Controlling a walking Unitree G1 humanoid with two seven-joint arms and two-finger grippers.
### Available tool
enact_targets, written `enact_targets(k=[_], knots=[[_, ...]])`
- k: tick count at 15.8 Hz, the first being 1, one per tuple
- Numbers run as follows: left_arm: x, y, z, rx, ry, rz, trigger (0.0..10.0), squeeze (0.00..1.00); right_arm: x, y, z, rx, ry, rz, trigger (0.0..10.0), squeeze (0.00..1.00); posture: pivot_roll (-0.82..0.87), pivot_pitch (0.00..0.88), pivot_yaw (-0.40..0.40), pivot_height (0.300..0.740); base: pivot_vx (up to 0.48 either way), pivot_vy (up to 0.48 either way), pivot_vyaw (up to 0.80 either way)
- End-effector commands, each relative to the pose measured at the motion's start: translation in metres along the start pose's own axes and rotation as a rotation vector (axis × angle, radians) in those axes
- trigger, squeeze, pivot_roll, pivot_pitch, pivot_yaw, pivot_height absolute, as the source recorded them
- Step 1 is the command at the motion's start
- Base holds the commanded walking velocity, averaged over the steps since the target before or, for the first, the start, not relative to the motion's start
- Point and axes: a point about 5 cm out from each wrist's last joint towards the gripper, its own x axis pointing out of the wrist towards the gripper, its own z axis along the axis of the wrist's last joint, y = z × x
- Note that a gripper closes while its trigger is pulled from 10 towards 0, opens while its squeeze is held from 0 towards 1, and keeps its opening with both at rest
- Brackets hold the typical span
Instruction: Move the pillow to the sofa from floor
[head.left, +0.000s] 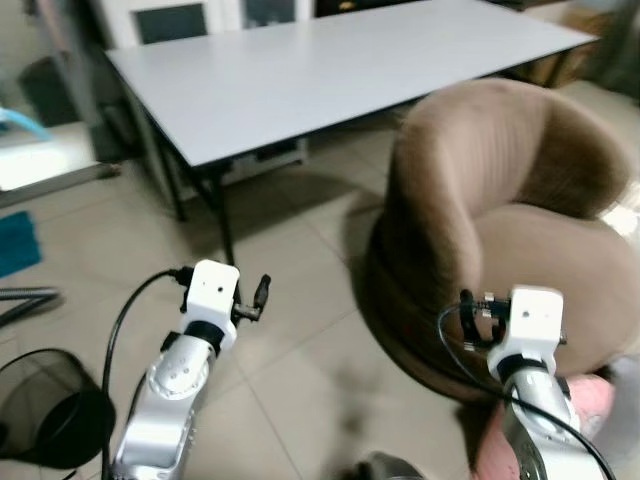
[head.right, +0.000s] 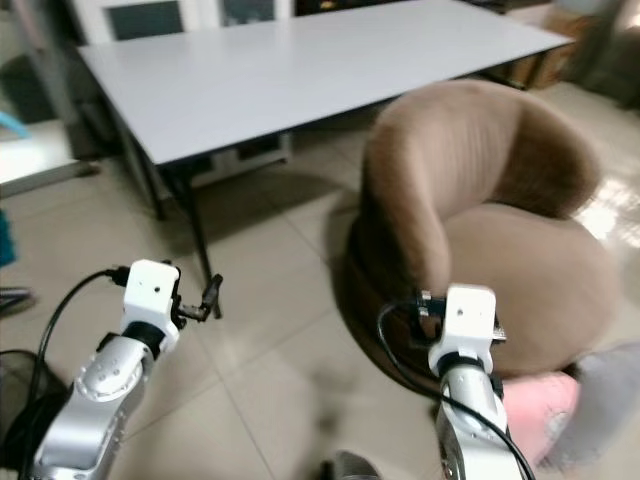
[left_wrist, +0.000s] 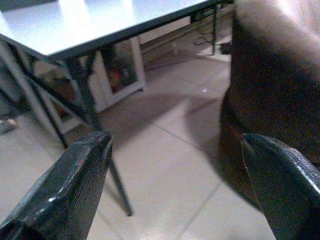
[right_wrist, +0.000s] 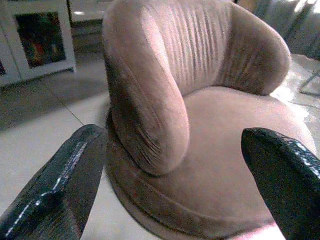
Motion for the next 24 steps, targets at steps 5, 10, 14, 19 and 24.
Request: enact_targets(k=[5,10,14,19,24], knots=[[0.003,-0.002,0.014,-0.002,-0.058,-0.017,10.0,0.00,0.006,-0.004,0.011,-0.025,-0.021,0.005,10.0,0.00,-0.07,0.054,0.018,0.740,0.000,0.000,-0.78],[0.010,-0.010,0.018,-0.040,-0.061,-0.057,10.0,0.00,-0.003,-0.009,0.005,-0.019,0.003,-0.021,10.0,0.00,-0.10,0.089,0.053,0.740,0.000,0.000,-0.78],[0.016,-0.021,0.028,-0.079,-0.100,-0.088,10.0,0.00,-0.002,-0.020,0.014,-0.040,-0.018,-0.047,10.0,0.00,-0.11,0.104,0.044,0.740,0.000,0.000,-0.79],[0.002,-0.005,0.026,-0.073,-0.121,-0.035,10.0,0.00,0.004,-0.009,0.011,-0.056,-0.014,-0.013,10.0,0.00,-0.06,0.061,0.018,0.740,0.049,0.000,-0.79],[0.009,0.006,0.037,-0.037,-0.162,0.034,10.0,0.00,0.022,0.005,0.020,-0.114,-0.037,0.071,10.0,0.00,-0.03,0.074,-0.035,0.740,0.310,0.000,-0.65]])
